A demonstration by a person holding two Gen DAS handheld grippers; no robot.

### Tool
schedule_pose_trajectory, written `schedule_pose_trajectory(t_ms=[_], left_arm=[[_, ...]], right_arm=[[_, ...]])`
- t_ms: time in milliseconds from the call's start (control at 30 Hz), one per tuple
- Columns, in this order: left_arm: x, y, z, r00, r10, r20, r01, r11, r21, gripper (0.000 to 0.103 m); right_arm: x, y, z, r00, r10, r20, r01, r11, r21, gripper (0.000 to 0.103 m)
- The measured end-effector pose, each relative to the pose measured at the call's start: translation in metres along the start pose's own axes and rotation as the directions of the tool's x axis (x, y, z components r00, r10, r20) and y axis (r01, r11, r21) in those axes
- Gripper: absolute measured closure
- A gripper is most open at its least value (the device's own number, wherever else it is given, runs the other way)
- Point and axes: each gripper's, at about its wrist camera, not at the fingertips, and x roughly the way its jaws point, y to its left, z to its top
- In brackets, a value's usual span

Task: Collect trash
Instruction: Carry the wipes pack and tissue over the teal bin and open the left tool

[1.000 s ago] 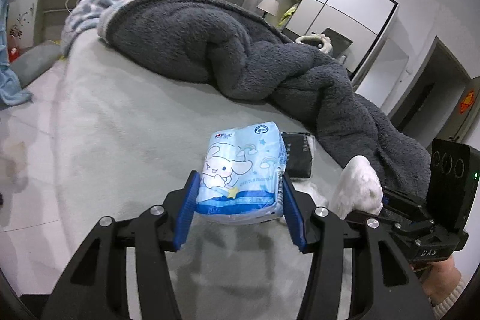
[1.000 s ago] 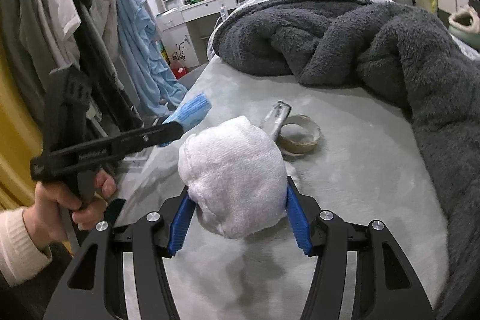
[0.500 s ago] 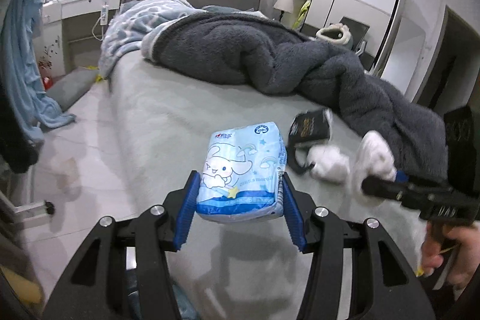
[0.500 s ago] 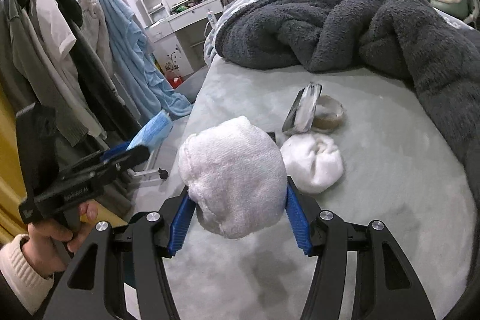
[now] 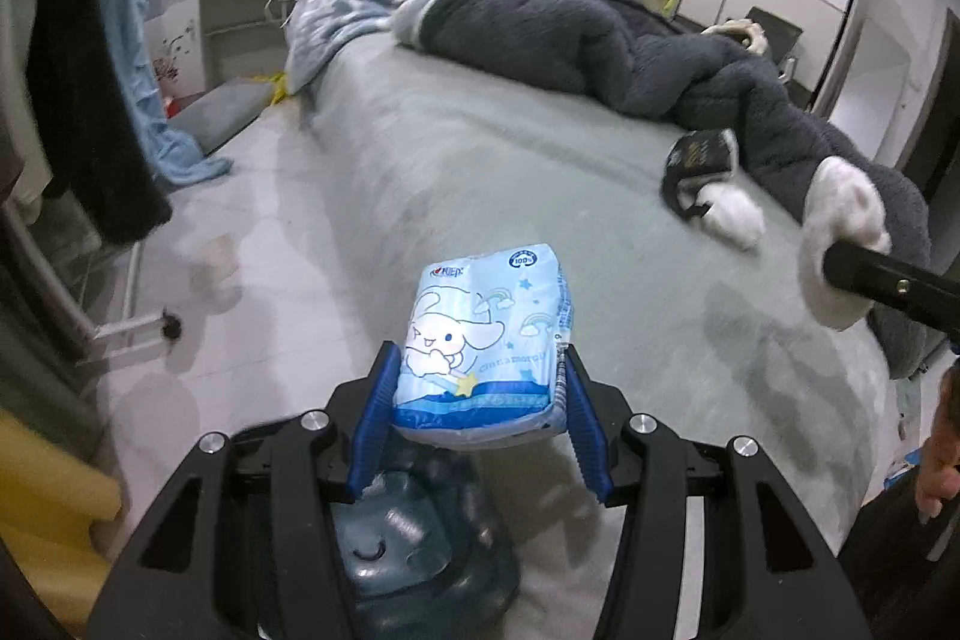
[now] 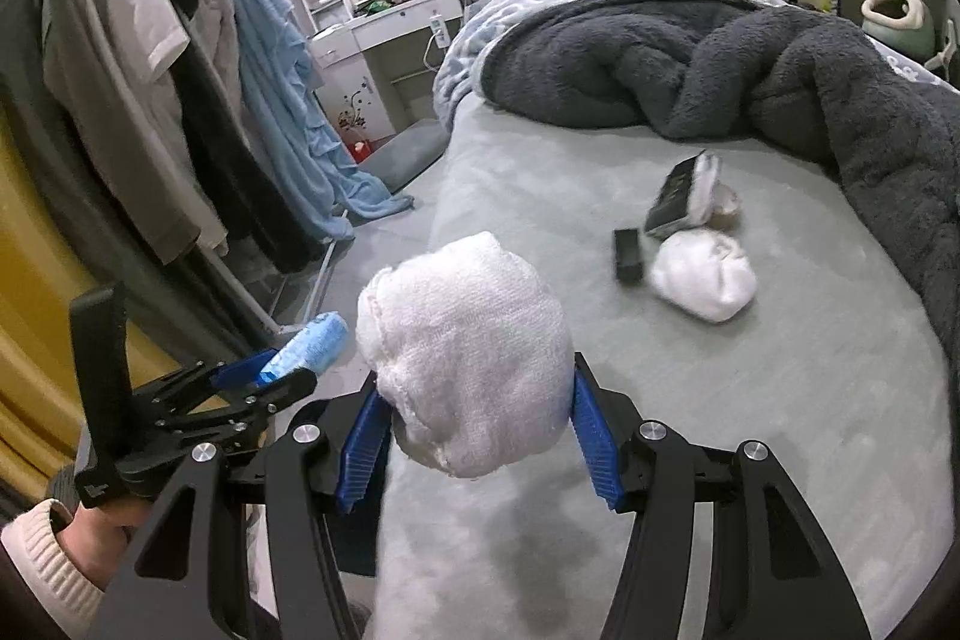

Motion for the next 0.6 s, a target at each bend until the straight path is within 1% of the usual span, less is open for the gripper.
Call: schedule_pose_trajectory(t_ms=[200,400,500,533,600], left_arm=[[0.002,0.018,-0.022,0.996,0.044,-0.078,-0.046,0.999,-0.018,0.048],[0.008,0.040,-0.039,0.983,0.069,-0.167,-0.077,0.996,-0.042,0.048],[0.015,0.051,-0.048,0.971,0.078,-0.227,-0.091,0.995,-0.046,0.048],[0.019,0.055,-0.053,0.963,0.079,-0.256,-0.094,0.994,-0.047,0.048],[0.024,0.061,-0.060,0.954,0.079,-0.290,-0.096,0.994,-0.045,0.048]], right_arm=[[0.008,0.038,-0.011,0.999,0.020,-0.032,-0.022,0.999,-0.047,0.045],[0.019,0.063,-0.014,0.998,0.039,-0.058,-0.043,0.996,-0.078,0.045],[0.030,0.076,-0.015,0.996,0.046,-0.077,-0.054,0.994,-0.098,0.045],[0.033,0.079,-0.015,0.995,0.049,-0.083,-0.057,0.993,-0.103,0.045],[0.042,0.084,-0.018,0.993,0.052,-0.102,-0.064,0.991,-0.114,0.045]])
